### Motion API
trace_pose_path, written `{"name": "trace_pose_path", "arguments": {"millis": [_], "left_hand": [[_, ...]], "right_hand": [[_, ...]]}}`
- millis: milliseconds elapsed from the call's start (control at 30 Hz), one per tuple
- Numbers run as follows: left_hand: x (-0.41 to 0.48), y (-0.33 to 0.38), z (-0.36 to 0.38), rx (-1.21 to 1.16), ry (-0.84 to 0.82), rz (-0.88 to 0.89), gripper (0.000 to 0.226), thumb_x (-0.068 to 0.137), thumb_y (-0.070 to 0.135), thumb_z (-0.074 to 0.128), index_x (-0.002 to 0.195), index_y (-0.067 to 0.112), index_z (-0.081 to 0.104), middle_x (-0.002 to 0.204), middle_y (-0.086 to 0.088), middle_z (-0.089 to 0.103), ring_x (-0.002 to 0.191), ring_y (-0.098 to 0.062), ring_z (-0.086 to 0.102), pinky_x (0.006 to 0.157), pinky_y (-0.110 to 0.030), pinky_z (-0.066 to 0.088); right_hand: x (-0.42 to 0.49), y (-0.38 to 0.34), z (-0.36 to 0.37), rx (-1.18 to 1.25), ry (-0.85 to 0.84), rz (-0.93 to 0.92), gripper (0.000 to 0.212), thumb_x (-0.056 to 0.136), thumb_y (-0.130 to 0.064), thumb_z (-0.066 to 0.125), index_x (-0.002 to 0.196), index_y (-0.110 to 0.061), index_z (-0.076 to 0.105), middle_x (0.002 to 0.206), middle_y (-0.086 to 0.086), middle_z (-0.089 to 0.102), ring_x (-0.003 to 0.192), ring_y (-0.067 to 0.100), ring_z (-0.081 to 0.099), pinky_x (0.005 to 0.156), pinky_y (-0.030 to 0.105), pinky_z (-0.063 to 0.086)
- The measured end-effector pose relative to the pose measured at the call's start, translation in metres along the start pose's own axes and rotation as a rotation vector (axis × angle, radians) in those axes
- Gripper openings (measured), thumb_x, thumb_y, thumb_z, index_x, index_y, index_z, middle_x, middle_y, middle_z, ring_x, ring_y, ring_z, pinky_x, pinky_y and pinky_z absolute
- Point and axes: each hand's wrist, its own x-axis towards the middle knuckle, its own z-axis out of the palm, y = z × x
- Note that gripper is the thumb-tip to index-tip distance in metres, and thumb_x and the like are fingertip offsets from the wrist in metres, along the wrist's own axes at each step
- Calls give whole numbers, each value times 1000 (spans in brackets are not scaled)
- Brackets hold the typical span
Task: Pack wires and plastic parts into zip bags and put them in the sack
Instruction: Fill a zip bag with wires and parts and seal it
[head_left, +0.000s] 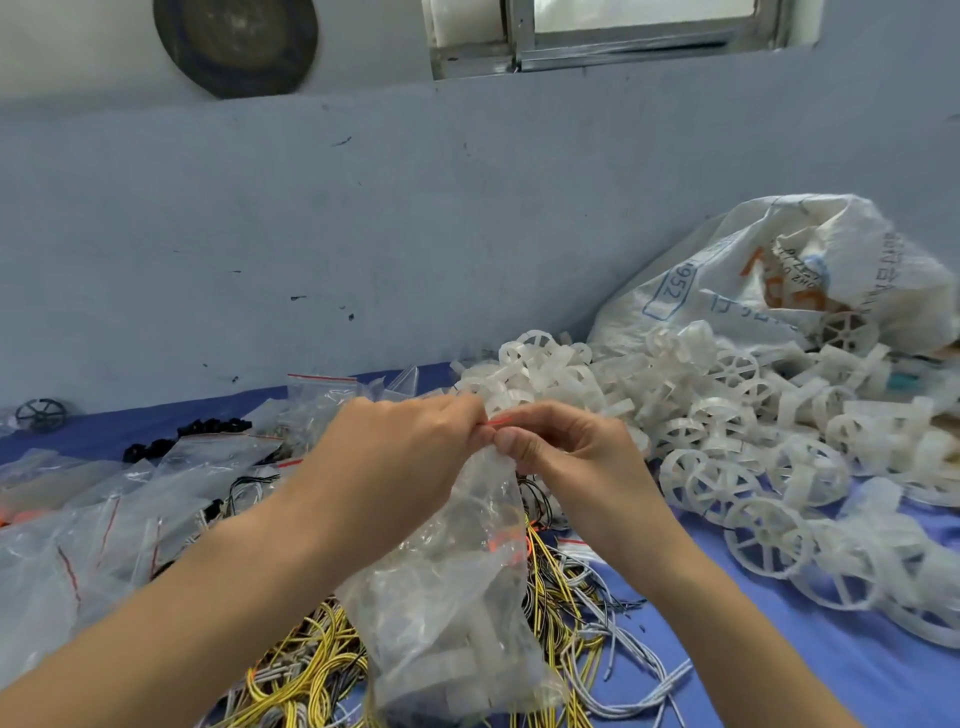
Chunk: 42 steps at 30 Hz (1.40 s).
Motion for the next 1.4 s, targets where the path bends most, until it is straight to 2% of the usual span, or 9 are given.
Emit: {"name": "trace_pose_path", "arguments": {"millis": [200, 433, 567, 700, 833, 933, 1067, 1200, 1400], "left_hand": [[-5, -1, 1, -150, 90, -16, 29, 100, 36, 32, 87, 26, 56, 65, 7, 59, 57, -19, 58, 48, -31, 34], [3, -14, 0, -503, -96, -51, 35, 101, 47, 34, 77, 29, 52, 64, 7, 59, 62, -11, 56, 57, -36, 44], [0, -18, 1, -475, -203, -31, 32, 97, 51, 38, 79, 28, 52, 65, 9, 54, 63, -5, 50, 55, -29, 36], [-13, -25, -5, -564, -219, -95, 32, 96, 48, 41, 76, 27, 55, 62, 14, 56, 56, -4, 52, 56, -27, 41], [-30, -40, -14, -624, -268, -123, 31, 99, 39, 45, 71, 28, 52, 62, 17, 59, 51, -6, 53, 54, -21, 43], [-46, -47, -17, -525, -254, -117, 35, 94, 57, 33, 71, 34, 48, 64, 14, 58, 55, -6, 54, 54, -20, 41], [-67, -58, -17, -401, -189, -106, 53, 85, 74, 10, 83, 39, 50, 67, 12, 58, 62, -6, 57, 61, -33, 50], [-73, -63, -17, -483, -170, -108, 40, 93, 64, 24, 83, 39, 54, 68, 13, 59, 65, -9, 59, 62, -36, 50], [-55, -55, -30, -552, -114, -135, 24, 79, 58, 40, 86, 46, 60, 78, 24, 64, 84, 1, 61, 68, -16, 46]], "right_hand": [[-3, -1, 10, 58, 41, 34, 11, 87, -36, 69, 91, -28, 74, 85, -9, 74, 80, 4, 66, 72, 17, 50], [-4, 0, 27, 162, 107, 93, 14, 94, -28, 62, 92, -16, 69, 78, -2, 70, 74, 10, 63, 70, 24, 54], [-5, -1, 31, 167, 126, 100, 14, 96, -23, 60, 92, -14, 70, 75, 1, 70, 69, 8, 61, 67, 19, 51], [-2, -4, 29, 151, 204, 90, 11, 94, -23, 62, 87, -16, 69, 61, -9, 62, 60, 4, 58, 60, 14, 46], [-1, -6, 23, 144, 247, 78, 13, 93, -25, 64, 88, -15, 69, 63, -8, 61, 62, 6, 60, 62, 16, 48], [-1, -6, 23, 138, 261, 90, 13, 92, -25, 64, 89, -15, 70, 64, -7, 62, 64, 8, 61, 65, 20, 49], [0, -6, 19, 116, 293, 101, 11, 92, -25, 65, 85, -18, 71, 62, -7, 62, 64, 9, 62, 65, 18, 49], [-1, -7, 16, 98, 311, 95, 11, 92, -24, 65, 84, -18, 71, 60, -8, 63, 62, 6, 60, 61, 12, 47], [-3, -14, 6, 120, 380, 118, 12, 92, -26, 65, 85, -17, 70, 59, -10, 61, 62, 6, 56, 63, 18, 47]]}}
